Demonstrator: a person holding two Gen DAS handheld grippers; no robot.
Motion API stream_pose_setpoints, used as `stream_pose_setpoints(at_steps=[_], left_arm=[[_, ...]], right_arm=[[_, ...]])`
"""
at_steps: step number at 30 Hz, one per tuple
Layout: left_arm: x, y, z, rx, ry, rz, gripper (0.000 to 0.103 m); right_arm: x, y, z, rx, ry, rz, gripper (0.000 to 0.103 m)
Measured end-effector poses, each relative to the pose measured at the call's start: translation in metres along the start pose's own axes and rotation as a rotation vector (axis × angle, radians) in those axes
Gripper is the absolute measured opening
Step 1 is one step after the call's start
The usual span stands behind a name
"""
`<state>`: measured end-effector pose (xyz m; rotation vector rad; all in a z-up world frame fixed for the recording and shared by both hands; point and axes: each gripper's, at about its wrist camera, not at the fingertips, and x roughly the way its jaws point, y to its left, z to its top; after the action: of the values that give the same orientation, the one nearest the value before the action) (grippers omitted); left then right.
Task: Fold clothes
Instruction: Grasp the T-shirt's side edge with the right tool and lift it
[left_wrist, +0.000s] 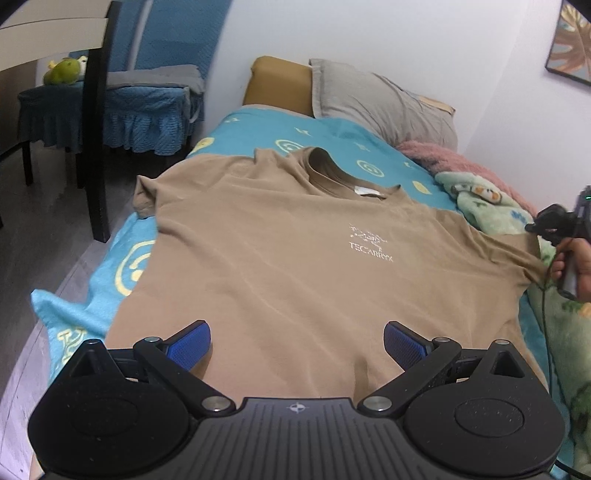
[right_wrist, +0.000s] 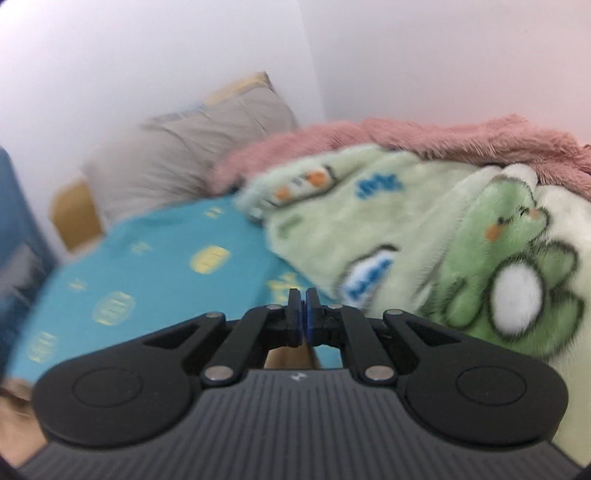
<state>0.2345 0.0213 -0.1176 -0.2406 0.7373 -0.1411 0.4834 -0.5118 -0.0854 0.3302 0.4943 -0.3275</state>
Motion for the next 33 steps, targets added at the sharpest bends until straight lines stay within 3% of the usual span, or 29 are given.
stream_pose_setpoints(at_steps=[2,7,9,11,12,13,16,19,22,24,29,33], left_arm=[[0.005,-0.003,0.0,0.016,0.008,0.003,0.101],[0.012,-0.008,-0.002,0.059,0.022,0.014,0.101],[0.009,-0.009,-0.002,0.07,0.012,0.013,0.101],[0.004,-0.01,-0.003,0.079,0.001,0.013,0.101],[0.002,-0.01,-0.004,0.081,-0.005,0.013,0.101],[-0.001,-0.01,-0.004,0.081,-0.01,0.016,0.101],[-0.008,-0.008,-0.005,0.071,-0.014,0.028,0.101],[-0.016,-0.006,-0.006,0.058,-0.017,0.032,0.101],[-0.021,-0.006,-0.006,0.073,-0.024,0.051,0.101],[-0.021,-0.004,-0.006,0.069,-0.02,0.06,0.101],[-0.012,-0.002,-0.006,0.06,0.007,0.055,0.101],[-0.003,-0.001,-0.007,0.06,0.028,0.048,0.101]], right_arm=[[0.018,-0.01,-0.007,-0.007,0.011,-0.042,0.007],[0.013,-0.037,-0.029,0.119,0.035,-0.001,0.009],[-0.005,-0.044,-0.041,0.177,0.035,0.054,0.013],[-0.026,-0.049,-0.057,0.269,0.048,0.109,0.054],[-0.037,-0.052,-0.069,0.332,0.057,0.146,0.088],[-0.048,-0.054,-0.081,0.393,0.068,0.181,0.094],[-0.071,-0.055,-0.121,0.527,0.173,0.263,0.093],[-0.074,-0.045,-0.147,0.598,0.318,0.268,0.094],[-0.07,-0.035,-0.161,0.648,0.348,0.293,0.093],[-0.064,-0.031,-0.17,0.678,0.318,0.276,0.093],[-0.047,-0.022,-0.172,0.643,0.147,0.232,0.094],[-0.03,-0.013,-0.166,0.619,0.082,0.226,0.093]])
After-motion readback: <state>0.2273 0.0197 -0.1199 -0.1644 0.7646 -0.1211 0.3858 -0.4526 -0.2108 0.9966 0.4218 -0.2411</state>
